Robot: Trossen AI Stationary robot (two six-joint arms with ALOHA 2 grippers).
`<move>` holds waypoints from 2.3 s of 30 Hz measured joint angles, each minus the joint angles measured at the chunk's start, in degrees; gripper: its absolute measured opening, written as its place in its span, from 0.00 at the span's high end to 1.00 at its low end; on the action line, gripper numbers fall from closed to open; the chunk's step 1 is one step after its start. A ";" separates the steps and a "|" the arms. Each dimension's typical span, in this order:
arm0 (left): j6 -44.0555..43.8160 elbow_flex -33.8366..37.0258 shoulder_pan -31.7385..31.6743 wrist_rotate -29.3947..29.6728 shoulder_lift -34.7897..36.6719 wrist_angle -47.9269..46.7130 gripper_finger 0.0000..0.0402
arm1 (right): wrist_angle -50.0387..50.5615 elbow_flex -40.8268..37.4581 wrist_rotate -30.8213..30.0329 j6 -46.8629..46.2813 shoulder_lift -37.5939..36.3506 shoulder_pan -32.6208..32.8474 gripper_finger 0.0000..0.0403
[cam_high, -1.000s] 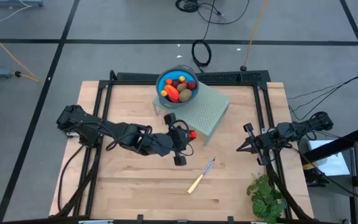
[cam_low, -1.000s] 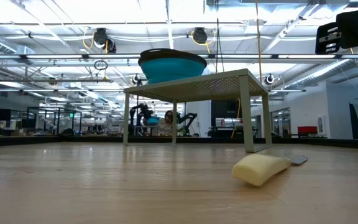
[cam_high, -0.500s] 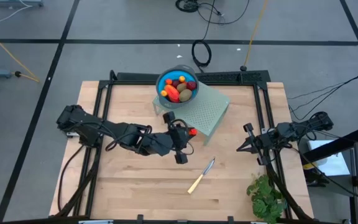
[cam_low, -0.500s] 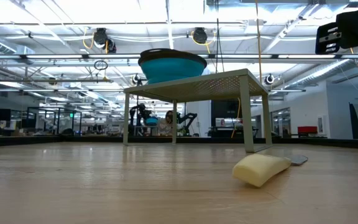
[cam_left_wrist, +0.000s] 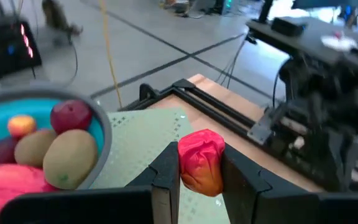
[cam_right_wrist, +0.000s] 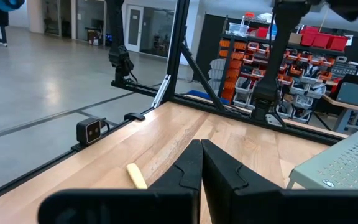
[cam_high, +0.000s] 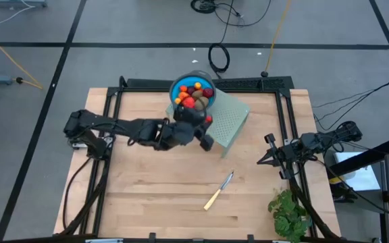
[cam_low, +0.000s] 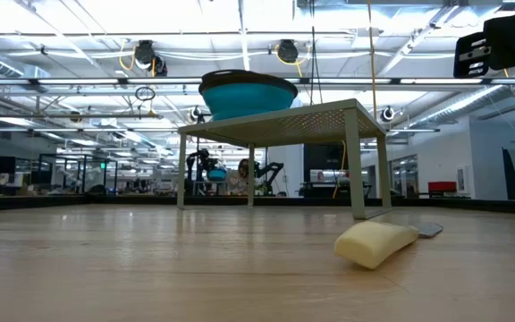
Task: Pick & Place Fruit
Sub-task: Put the peach into the blue strainer bowl on the shelf
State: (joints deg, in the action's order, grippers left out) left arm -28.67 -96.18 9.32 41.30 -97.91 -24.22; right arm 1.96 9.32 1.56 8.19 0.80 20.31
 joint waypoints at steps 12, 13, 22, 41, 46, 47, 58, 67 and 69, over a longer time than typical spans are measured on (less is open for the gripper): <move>-7.82 0.00 -12.73 -18.48 0.00 -0.58 0.80 | 0.00 0.00 -0.01 0.01 0.00 -0.01 1.00; -7.84 0.00 -13.83 -19.71 0.00 -0.84 0.80 | 0.00 0.00 -0.02 0.01 0.00 -0.01 1.00; -7.03 0.00 -23.31 -26.40 0.00 -8.70 0.80 | 0.02 0.00 -0.02 0.00 0.02 0.00 1.00; 0.15 -0.07 -32.83 -29.43 -0.54 -15.99 0.80 | 0.02 0.00 -0.04 0.00 0.00 -0.01 1.00; 2.00 -0.07 -32.39 -30.58 -2.75 -16.37 0.80 | 0.02 0.00 -0.04 -0.01 0.02 -0.01 1.00; 2.87 -0.07 -32.36 -30.62 -3.13 -16.38 0.80 | 0.02 0.00 -0.02 -0.02 0.02 -0.01 1.00; 3.44 -0.07 -32.39 -29.29 -3.54 -16.31 0.79 | 0.02 0.00 -0.04 -0.02 0.02 -0.01 1.00; 4.56 -0.04 -32.39 -29.28 -3.54 -19.62 0.76 | 0.02 0.00 -0.04 -0.02 0.02 -0.01 1.00; 4.17 -0.04 -32.39 -29.27 -3.54 -19.76 0.72 | 0.02 0.00 -0.03 -0.02 0.02 -0.01 1.00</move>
State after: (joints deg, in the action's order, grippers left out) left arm -24.51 -96.23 -23.07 12.03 -101.45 -43.99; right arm 1.98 9.32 1.53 8.16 0.82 20.29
